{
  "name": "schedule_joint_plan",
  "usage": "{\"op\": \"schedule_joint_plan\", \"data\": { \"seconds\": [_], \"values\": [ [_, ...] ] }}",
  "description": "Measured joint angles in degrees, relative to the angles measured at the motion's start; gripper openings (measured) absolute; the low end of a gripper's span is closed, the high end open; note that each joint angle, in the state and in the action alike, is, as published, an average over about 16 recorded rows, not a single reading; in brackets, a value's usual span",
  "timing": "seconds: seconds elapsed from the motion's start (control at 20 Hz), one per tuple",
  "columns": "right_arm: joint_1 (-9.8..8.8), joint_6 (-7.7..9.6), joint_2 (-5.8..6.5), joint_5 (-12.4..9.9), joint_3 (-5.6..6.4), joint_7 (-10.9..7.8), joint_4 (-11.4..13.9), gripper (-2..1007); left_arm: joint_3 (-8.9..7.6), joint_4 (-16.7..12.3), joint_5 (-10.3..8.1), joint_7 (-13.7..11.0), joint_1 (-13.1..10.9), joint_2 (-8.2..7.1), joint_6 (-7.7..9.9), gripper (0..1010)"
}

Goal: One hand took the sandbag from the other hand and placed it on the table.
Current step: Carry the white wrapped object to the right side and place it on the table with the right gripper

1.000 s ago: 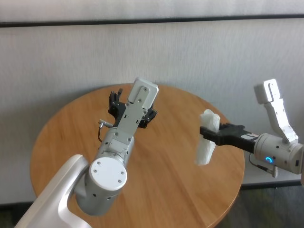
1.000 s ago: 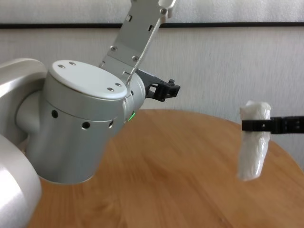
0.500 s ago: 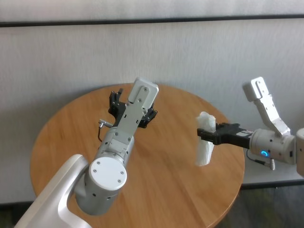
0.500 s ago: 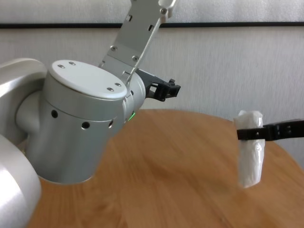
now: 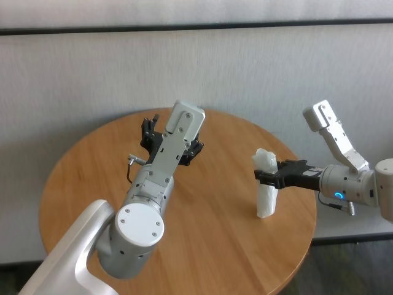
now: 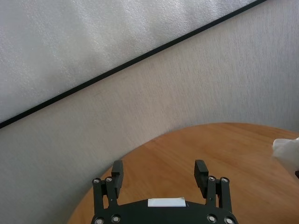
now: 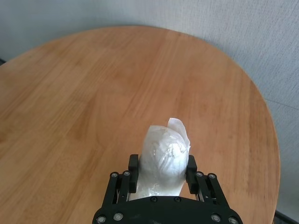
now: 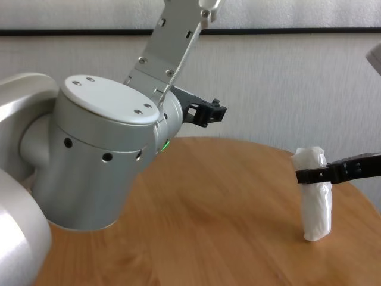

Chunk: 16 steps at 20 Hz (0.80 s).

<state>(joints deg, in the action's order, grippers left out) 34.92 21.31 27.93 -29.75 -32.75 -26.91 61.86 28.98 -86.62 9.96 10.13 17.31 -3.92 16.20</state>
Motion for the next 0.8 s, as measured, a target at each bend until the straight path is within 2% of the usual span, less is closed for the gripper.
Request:
{"op": "schedule_joint_plan", "data": {
  "seconds": [0.4,0.8],
  "values": [
    [0.28,-0.17,-0.16,0.33,-0.2,-0.2,-0.48,671,0.01,-0.02,-0.02,0.0,0.0,-0.02,-0.03,1000],
    [-0.04,-0.12,-0.08,-0.03,0.05,0.01,-0.05,861,0.02,-0.02,-0.03,0.0,0.0,-0.02,-0.04,1000]
  ]
}}
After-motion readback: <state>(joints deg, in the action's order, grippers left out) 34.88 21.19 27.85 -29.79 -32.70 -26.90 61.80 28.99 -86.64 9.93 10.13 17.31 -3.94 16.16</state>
